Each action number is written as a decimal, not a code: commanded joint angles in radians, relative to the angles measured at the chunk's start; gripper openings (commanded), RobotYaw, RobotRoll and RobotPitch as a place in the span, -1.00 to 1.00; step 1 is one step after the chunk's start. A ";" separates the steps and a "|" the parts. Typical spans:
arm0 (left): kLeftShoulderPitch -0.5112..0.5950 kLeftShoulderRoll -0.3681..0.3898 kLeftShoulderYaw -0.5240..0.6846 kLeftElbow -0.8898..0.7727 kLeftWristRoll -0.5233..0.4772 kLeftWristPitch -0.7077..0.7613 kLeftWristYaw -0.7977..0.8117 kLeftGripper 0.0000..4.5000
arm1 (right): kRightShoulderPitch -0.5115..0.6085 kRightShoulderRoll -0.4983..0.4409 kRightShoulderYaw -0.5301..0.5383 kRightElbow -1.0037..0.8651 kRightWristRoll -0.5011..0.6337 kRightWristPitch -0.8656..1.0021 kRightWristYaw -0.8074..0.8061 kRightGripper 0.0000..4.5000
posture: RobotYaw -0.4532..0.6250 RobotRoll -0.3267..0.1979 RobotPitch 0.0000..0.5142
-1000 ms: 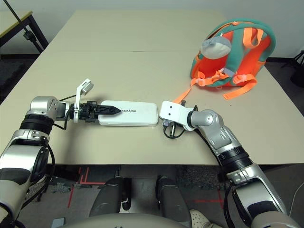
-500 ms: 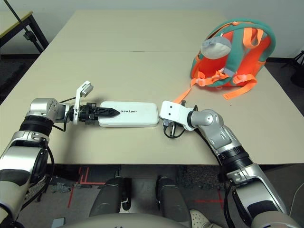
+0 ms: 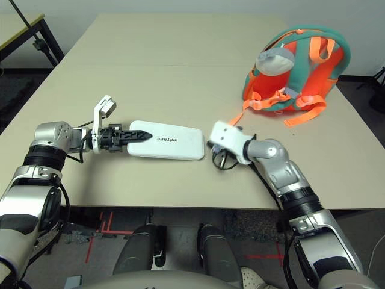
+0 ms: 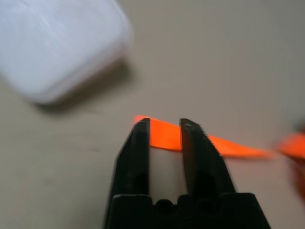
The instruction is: Put the pencil case into the backpack and zip it.
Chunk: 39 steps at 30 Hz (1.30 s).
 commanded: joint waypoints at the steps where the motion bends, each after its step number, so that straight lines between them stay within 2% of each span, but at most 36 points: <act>1: -0.016 -0.021 0.098 -0.087 -0.052 -0.045 0.091 -0.44 | 0.057 -0.018 -0.140 -0.050 0.097 0.088 -0.052 0.08 | -0.03 0.25 -0.58; 6: 0.002 -0.048 0.184 -0.201 -0.104 -0.036 0.192 -0.44 | 0.088 -0.023 -0.308 -0.163 0.194 0.231 -0.166 0.96 | -0.03 0.25 -0.58; 7: 0.012 -0.053 0.190 -0.225 -0.107 -0.045 0.211 -0.44 | 0.091 -0.016 -0.338 -0.199 0.221 0.265 -0.190 1.00 | -0.03 0.25 -0.59; 11: 0.044 -0.077 0.223 -0.285 -0.126 -0.076 0.271 -0.44 | 0.068 0.005 -0.387 -0.245 0.261 0.305 -0.269 1.00 | -0.05 0.25 -0.59; 15: 0.048 -0.105 0.237 -0.268 -0.110 -0.169 0.338 -0.44 | -0.028 0.018 -0.384 -0.125 0.226 0.258 -0.365 1.00 | -0.06 0.25 -0.61; 23: 0.060 -0.126 0.232 -0.279 -0.133 -0.206 0.372 -0.44 | -0.205 0.009 -0.308 0.247 0.140 0.058 -0.414 1.00 | -0.01 0.25 -0.65; 30: 0.090 -0.123 0.233 -0.319 -0.151 -0.201 0.385 -0.44 | -0.334 0.016 -0.304 0.589 0.127 -0.154 -0.448 1.00 | 0.03 0.25 -0.67; 34: 0.098 -0.126 0.234 -0.334 -0.163 -0.197 0.395 -0.44 | -0.362 0.027 -0.306 0.664 0.142 -0.226 -0.440 1.00 | 0.04 0.25 -0.67; 39: 0.107 -0.127 0.232 -0.344 -0.175 -0.196 0.403 -0.44 | -0.369 0.032 -0.308 0.672 0.164 -0.272 -0.415 1.00 | 0.04 0.25 -0.67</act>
